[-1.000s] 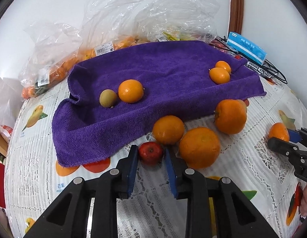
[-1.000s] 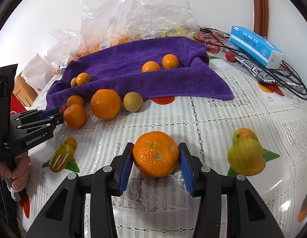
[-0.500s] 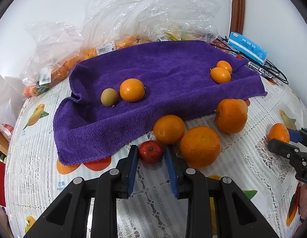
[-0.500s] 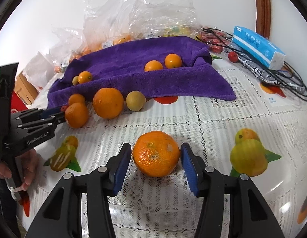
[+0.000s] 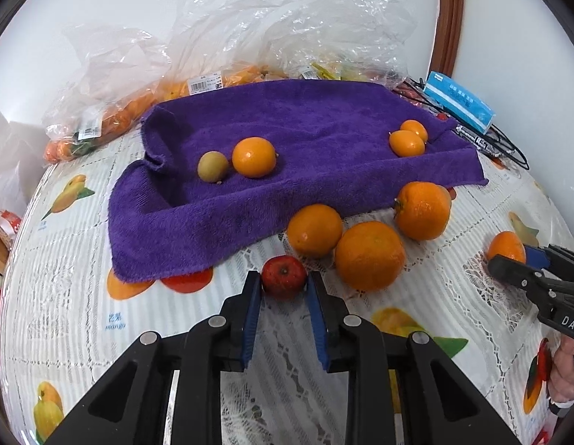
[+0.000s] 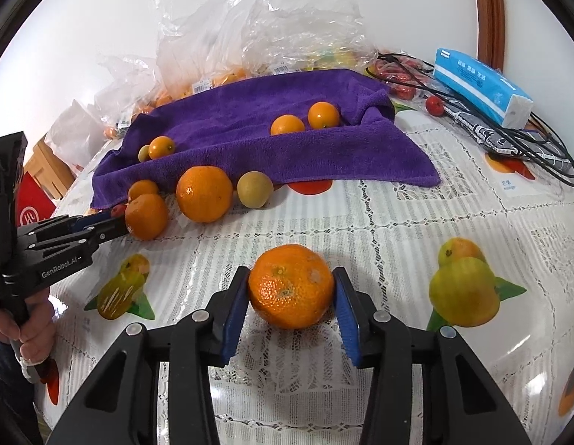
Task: Organize fruits
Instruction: 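Grasp a small red fruit with the left gripper while the right holds the tangerine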
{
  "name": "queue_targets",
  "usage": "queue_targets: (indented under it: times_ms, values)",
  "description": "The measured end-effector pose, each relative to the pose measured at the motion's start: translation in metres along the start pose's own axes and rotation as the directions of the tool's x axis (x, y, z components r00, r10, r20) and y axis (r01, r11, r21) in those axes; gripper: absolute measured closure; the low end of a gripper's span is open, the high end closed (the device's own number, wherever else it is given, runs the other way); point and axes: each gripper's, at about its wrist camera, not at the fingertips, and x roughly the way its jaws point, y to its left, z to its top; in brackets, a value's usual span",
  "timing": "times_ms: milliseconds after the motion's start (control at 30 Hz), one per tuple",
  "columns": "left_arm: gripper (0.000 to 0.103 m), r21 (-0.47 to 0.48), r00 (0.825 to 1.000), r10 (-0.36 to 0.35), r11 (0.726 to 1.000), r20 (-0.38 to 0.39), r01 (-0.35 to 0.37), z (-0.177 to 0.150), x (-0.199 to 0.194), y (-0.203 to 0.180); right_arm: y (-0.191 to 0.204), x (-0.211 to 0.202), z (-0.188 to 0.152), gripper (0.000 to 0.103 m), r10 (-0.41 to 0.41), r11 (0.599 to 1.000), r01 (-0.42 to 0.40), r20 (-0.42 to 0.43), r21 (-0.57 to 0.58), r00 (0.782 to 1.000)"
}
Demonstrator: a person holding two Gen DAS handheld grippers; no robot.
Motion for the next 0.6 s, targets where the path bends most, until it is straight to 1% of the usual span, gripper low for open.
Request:
queue_targets:
  times_ms: [133, 467, 600]
  values:
    - [0.078, -0.002, 1.0, -0.001, 1.0, 0.007, 0.001, -0.001, -0.003, 0.0, 0.003, -0.003, -0.003, 0.059, -0.013, 1.0, 0.013, 0.002, -0.013, 1.0]
    - [0.078, -0.001, 1.0, 0.011, 1.0, -0.011, -0.011, 0.008, 0.01, -0.001, 0.008, -0.009, -0.009, 0.059, -0.012, 1.0, 0.012, 0.003, -0.014, 1.0]
    - [0.078, 0.014, 1.0, 0.003, 1.0, 0.001, -0.003, 0.008, 0.008, -0.005, 0.006, -0.01, -0.008, 0.059, -0.005, 1.0, 0.005, 0.004, -0.009, 1.0]
